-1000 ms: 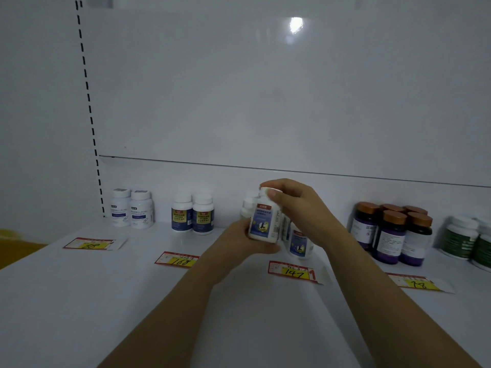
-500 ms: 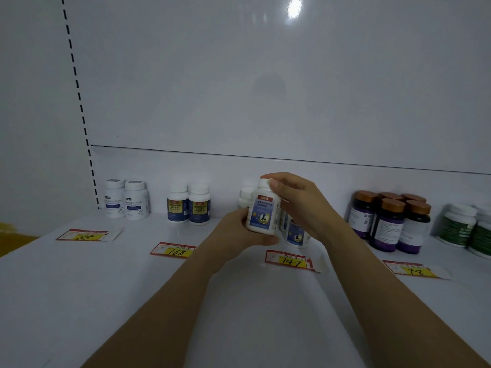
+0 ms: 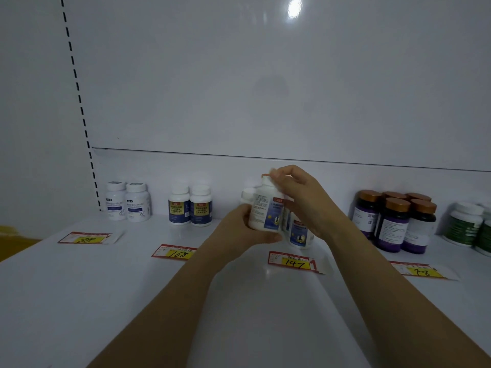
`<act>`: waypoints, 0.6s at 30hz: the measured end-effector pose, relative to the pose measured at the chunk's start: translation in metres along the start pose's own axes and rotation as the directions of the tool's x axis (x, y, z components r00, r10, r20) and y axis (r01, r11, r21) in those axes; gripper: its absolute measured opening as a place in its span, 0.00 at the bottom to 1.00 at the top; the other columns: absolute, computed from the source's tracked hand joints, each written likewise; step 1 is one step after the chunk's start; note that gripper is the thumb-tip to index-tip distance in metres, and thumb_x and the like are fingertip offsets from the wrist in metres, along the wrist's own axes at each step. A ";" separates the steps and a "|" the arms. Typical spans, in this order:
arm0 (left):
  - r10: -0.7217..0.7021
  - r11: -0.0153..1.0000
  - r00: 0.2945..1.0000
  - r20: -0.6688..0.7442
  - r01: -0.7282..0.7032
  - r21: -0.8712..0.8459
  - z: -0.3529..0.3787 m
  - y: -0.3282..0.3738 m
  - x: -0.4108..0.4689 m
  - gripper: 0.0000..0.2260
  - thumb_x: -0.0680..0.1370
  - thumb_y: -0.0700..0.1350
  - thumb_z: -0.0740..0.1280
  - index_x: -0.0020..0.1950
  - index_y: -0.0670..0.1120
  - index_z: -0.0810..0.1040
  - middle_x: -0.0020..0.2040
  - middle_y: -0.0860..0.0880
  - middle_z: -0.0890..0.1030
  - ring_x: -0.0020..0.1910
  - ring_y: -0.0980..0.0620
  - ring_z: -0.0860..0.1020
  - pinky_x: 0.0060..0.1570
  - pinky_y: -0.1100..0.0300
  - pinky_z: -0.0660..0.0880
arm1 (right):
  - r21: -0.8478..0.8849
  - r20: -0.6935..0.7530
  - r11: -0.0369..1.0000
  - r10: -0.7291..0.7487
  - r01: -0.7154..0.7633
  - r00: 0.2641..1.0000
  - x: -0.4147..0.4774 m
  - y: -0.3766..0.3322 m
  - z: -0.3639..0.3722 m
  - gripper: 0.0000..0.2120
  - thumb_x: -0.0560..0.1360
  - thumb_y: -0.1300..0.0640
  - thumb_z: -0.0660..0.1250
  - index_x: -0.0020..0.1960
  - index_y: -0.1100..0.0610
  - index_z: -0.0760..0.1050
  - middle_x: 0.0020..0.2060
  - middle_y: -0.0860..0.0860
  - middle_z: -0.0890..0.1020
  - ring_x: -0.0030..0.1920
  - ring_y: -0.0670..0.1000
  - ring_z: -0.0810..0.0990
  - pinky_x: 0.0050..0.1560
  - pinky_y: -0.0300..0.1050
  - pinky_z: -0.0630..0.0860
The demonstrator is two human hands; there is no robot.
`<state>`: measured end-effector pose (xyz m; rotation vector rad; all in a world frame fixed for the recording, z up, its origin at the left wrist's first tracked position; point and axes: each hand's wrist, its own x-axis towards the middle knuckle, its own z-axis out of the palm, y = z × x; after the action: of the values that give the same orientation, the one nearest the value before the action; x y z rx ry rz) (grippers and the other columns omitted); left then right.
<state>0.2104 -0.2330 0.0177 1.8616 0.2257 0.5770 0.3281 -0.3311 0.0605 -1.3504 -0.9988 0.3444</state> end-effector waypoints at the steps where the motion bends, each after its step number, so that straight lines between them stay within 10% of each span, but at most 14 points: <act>1: 0.015 0.999 0.999 -0.040 -0.014 0.030 0.000 0.000 0.000 0.20 0.67 0.43 0.77 0.54 0.52 0.72 0.49 0.57 0.80 0.46 0.62 0.79 0.38 0.73 0.75 | -0.089 -0.046 0.996 0.021 -0.025 0.999 0.000 0.001 0.001 0.16 0.73 0.44 0.68 0.50 0.56 0.73 0.48 0.52 0.84 0.46 0.52 0.84 0.53 0.52 0.80; 12: -0.051 0.998 0.997 0.064 0.053 -0.032 -0.002 0.001 -0.002 0.21 0.70 0.44 0.74 0.62 0.50 0.75 0.55 0.52 0.81 0.54 0.55 0.79 0.52 0.64 0.76 | -0.021 -0.080 0.999 0.022 -0.024 0.997 -0.011 -0.002 -0.002 0.15 0.78 0.50 0.64 0.58 0.58 0.75 0.50 0.52 0.82 0.49 0.50 0.82 0.51 0.43 0.79; 18: 0.011 0.997 0.999 -0.048 -0.008 0.075 0.003 0.002 -0.001 0.24 0.67 0.45 0.77 0.58 0.51 0.72 0.50 0.57 0.79 0.47 0.61 0.78 0.38 0.71 0.73 | -0.174 -0.151 0.985 -0.016 -0.011 0.988 -0.012 -0.003 0.007 0.16 0.72 0.42 0.68 0.52 0.52 0.74 0.46 0.50 0.81 0.45 0.49 0.81 0.40 0.39 0.77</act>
<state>0.2110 -0.2369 0.0184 1.9229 0.2738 0.6285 0.3152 -0.3356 0.0575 -1.5096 -0.9187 0.1516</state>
